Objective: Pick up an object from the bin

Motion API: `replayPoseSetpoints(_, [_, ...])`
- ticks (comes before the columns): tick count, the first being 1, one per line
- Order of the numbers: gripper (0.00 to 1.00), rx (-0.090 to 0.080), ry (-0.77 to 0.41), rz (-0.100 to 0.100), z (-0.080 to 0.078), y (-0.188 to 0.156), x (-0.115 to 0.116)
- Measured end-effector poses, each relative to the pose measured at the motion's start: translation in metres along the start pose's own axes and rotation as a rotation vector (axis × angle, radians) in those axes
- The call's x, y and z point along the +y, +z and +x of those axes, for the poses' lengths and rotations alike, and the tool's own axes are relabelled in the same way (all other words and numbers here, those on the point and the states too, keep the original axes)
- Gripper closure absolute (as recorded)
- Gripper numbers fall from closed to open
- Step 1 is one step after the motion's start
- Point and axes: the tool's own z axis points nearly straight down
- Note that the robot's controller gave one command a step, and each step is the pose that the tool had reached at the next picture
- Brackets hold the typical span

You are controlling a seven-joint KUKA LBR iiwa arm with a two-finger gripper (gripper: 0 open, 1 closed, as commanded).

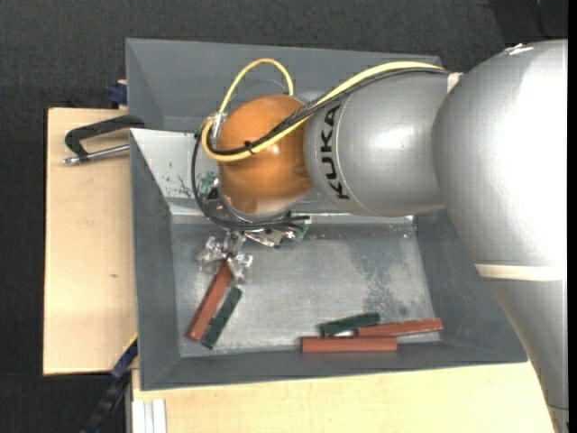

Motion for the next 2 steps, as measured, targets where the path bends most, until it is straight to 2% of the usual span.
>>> replayPoseSetpoints(1, [1.0, 0.006, 0.002, -0.005, 0.002, -0.039, 0.006])
replayPoseSetpoints(2, [1.0, -0.002, 0.054, 0.004, 0.015, -0.21, 0.009])
